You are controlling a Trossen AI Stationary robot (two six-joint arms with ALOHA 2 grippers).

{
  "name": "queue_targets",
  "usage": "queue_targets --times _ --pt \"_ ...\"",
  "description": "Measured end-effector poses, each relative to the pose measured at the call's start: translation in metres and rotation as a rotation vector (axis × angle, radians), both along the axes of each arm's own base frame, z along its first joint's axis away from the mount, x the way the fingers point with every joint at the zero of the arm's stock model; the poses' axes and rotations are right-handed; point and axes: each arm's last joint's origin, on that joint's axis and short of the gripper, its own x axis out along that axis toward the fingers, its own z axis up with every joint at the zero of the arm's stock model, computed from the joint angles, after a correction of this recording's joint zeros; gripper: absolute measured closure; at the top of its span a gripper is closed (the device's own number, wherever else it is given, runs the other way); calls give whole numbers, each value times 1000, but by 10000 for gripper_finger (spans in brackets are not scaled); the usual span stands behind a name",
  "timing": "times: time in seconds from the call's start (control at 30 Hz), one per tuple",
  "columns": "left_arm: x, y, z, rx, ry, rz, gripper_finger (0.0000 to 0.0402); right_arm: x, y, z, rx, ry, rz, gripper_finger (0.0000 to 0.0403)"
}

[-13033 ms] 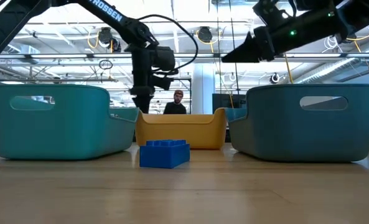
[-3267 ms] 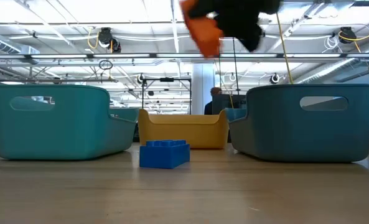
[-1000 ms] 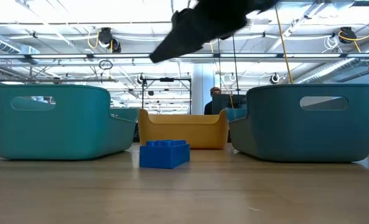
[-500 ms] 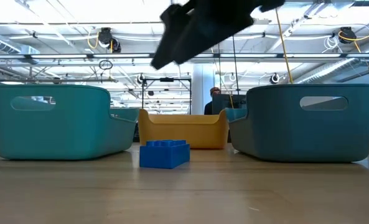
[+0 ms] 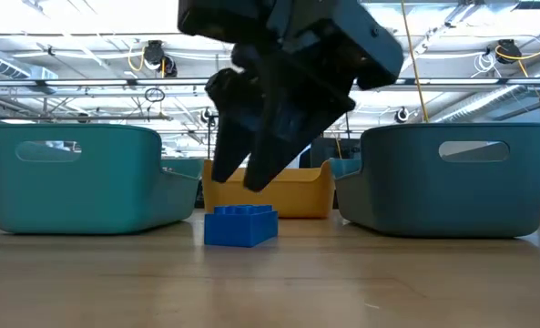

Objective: Sort & place blocks by color
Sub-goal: Put the blue game piece into the blue bin

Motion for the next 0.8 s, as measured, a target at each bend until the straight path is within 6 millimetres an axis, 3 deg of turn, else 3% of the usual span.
queue_targets --times 0.27,0.5,0.67,0.8 --pt "-3 -4 -2 -27 13 -14 252 4 2 -30 -34 62 48 122" --pt "-4 -7 -3 -51 11 -27 252 2 1 -34 -41 84 36 132" --pt "-5 -9 -3 -57 11 -35 252 -3 3 -34 -40 127 6 179" --pt "-6 -10 -3 -61 10 -42 252 -5 7 -34 -45 133 13 248"
